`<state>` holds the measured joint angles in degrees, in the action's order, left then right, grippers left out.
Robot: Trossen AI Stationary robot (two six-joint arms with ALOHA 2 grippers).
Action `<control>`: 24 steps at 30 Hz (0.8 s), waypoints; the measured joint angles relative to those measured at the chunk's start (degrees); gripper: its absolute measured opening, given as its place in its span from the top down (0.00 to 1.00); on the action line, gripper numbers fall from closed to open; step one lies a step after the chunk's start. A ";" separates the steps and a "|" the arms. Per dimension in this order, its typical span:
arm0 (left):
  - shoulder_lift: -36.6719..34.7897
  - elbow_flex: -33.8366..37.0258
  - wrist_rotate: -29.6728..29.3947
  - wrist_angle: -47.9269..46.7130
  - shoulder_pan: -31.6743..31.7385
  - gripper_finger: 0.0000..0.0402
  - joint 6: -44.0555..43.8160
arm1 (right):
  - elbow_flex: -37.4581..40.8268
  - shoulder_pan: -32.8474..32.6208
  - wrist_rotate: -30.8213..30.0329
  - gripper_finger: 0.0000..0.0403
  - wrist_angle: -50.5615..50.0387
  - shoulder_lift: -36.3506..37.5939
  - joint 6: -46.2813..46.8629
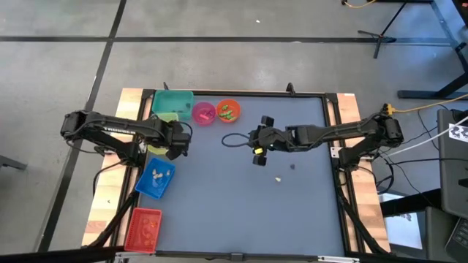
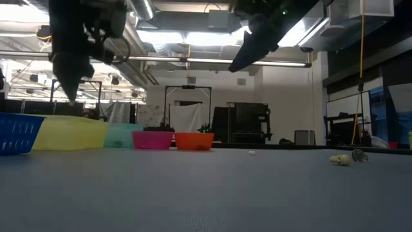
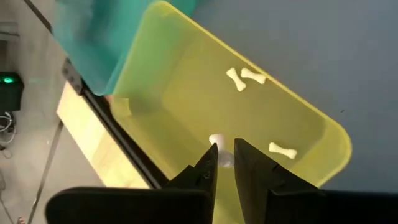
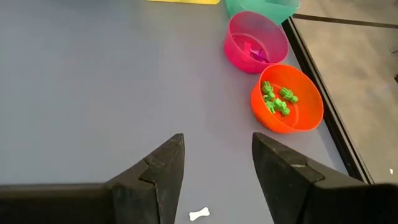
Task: Sort Halloween decoration
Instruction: Put the white bone toy into the yellow bin
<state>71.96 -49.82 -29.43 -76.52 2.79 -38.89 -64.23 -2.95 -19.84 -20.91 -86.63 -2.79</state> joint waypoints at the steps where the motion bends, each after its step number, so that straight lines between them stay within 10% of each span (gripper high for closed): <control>1: 0.00 1.11 0.00 0.95 0.00 0.91 0.00 | 0.00 -0.01 0.00 0.54 -0.01 0.00 0.00; 15: 0.02 5.42 0.43 9.14 0.00 0.76 -0.43 | 0.00 -0.01 -0.40 0.54 -0.66 0.00 0.29; 24: 0.02 5.42 0.53 18.08 -0.02 0.76 -4.55 | 0.88 4.10 -1.68 0.54 -8.77 -0.02 16.93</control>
<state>71.99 -44.40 -28.91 -58.44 2.76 -43.44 -63.34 1.15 -21.52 -29.68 -86.65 14.14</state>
